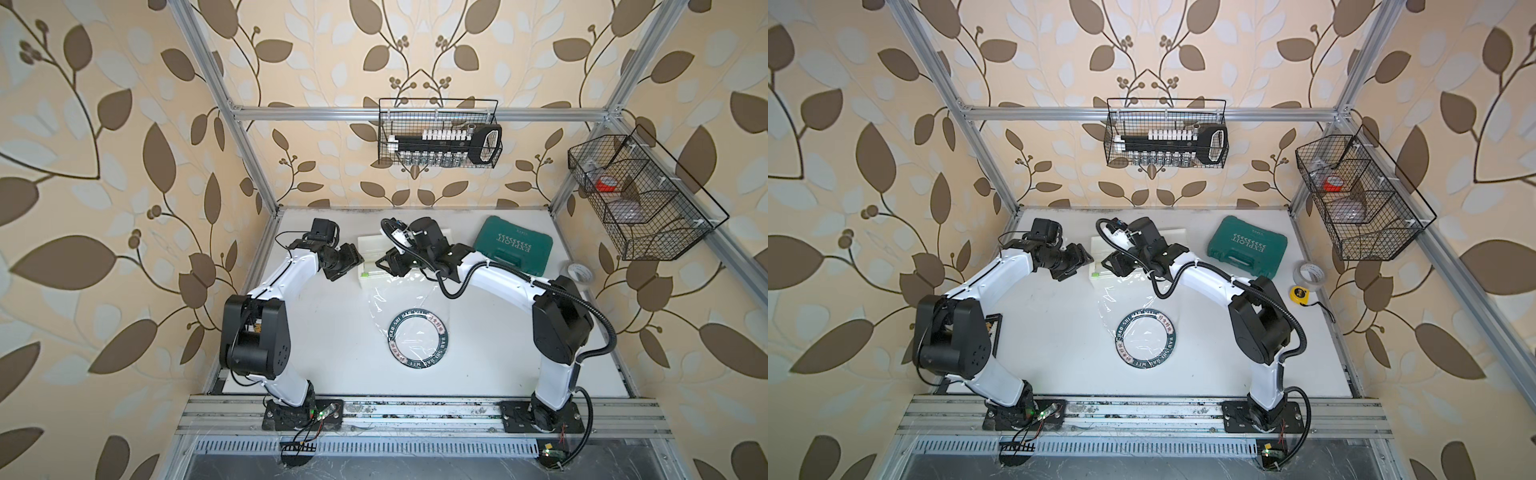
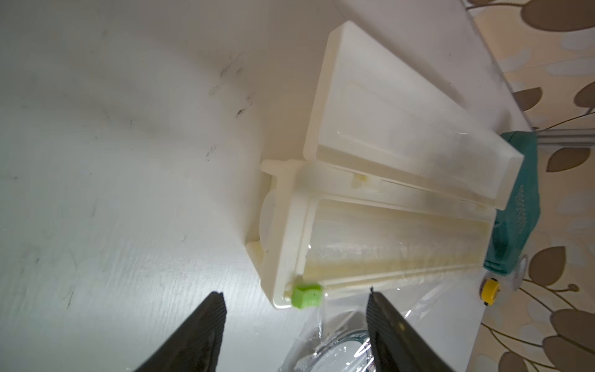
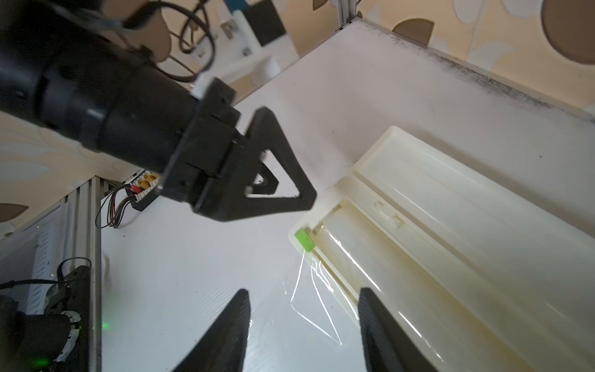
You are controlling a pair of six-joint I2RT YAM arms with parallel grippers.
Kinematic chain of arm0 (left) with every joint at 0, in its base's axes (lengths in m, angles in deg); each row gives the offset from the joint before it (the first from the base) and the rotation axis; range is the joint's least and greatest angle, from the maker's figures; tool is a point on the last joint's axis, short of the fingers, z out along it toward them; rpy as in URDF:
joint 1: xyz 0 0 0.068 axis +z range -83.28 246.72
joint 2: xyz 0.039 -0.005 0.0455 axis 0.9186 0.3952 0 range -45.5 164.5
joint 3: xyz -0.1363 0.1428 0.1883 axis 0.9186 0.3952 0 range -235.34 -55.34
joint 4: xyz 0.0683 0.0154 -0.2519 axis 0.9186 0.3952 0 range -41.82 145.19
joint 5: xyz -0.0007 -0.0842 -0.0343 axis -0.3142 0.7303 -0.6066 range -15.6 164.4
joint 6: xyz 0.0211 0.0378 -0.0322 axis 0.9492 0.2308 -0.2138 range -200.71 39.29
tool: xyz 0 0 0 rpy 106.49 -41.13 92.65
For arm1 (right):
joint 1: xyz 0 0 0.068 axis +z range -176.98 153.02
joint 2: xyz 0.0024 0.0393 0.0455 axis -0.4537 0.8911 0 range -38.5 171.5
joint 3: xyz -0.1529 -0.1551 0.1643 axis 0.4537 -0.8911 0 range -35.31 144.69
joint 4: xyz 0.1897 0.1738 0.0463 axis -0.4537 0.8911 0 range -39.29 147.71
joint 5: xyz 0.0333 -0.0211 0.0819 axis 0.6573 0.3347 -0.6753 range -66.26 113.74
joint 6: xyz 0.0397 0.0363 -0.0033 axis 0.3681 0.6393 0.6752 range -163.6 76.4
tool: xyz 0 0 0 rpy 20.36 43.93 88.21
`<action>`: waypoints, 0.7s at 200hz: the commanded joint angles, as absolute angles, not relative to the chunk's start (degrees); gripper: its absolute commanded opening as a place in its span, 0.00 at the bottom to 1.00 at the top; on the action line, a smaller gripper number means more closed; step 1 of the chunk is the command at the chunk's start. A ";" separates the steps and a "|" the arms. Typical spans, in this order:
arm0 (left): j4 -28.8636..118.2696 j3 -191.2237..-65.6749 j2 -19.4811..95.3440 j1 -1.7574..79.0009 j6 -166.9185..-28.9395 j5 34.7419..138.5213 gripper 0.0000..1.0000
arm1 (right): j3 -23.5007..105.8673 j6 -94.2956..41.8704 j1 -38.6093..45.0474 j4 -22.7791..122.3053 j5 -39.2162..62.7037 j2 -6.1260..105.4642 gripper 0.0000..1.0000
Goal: Wrap the plate with plastic wrap
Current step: Tear off the plastic wrap from the plastic wrap cutting box.
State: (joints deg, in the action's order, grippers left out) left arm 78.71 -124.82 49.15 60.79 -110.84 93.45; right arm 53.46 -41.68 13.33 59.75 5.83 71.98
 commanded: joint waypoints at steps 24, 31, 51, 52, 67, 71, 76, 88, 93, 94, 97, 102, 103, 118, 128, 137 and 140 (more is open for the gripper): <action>77.48 -128.01 54.24 61.43 -103.73 97.54 0.68 | 64.09 -56.84 15.88 68.06 6.12 81.42 0.53; 76.25 -127.62 54.58 61.45 -103.88 98.12 0.67 | 64.54 -57.57 15.84 68.03 6.25 82.49 0.52; 73.76 -126.76 55.81 61.70 -104.51 99.28 0.62 | 66.21 -59.71 15.90 68.06 6.67 85.17 0.49; 73.63 -126.69 55.87 61.75 -104.52 99.36 0.62 | 66.34 -59.74 15.86 68.05 6.68 85.30 0.49; 71.73 -125.54 56.74 62.00 -105.00 99.95 0.56 | 68.17 -60.94 15.83 68.59 6.48 87.16 0.46; 71.26 -125.08 56.91 62.01 -105.09 99.94 0.55 | 68.57 -61.25 15.83 68.76 6.45 87.71 0.46; 70.70 -124.48 57.10 62.12 -105.21 99.81 0.55 | 69.14 -61.50 15.87 68.97 6.44 88.31 0.45; 69.63 -123.91 57.93 62.37 -105.65 100.12 0.51 | 70.34 -61.96 15.83 69.33 6.22 89.54 0.43; 69.14 -123.75 58.24 62.49 -105.88 100.50 0.49 | 70.86 -62.10 15.84 69.54 6.05 89.99 0.42; 69.03 -123.74 58.27 62.45 -105.95 100.59 0.49 | 70.95 -62.12 15.87 69.53 5.97 90.04 0.42; 68.72 -123.62 58.44 62.56 -106.13 100.86 0.47 | 71.15 -62.18 15.84 69.72 5.89 90.38 0.41; 68.11 -123.40 58.64 62.59 -106.39 101.30 0.45 | 71.58 -62.18 15.90 69.87 5.65 90.76 0.40; 68.04 -123.38 58.65 62.54 -106.47 101.34 0.45 | 71.62 -62.16 15.86 69.87 5.64 90.82 0.40; 66.52 -122.53 59.15 62.73 -106.98 101.97 0.40 | 72.55 -62.14 15.83 69.79 4.77 91.89 0.39; 66.01 -122.11 59.47 62.95 -107.24 102.15 0.36 | 73.19 -61.82 15.90 69.79 4.65 92.64 0.38; 65.78 -121.90 59.83 63.06 -107.25 102.34 0.32 | 73.95 -61.71 15.85 70.00 4.75 93.30 0.36; 65.82 -121.89 59.87 63.10 -107.33 102.35 0.31 | 74.21 -61.66 15.84 70.04 4.72 93.53 0.36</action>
State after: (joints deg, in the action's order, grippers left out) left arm 67.28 -123.61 57.57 62.36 -106.99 102.72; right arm 71.15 -60.24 15.76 68.65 6.14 91.26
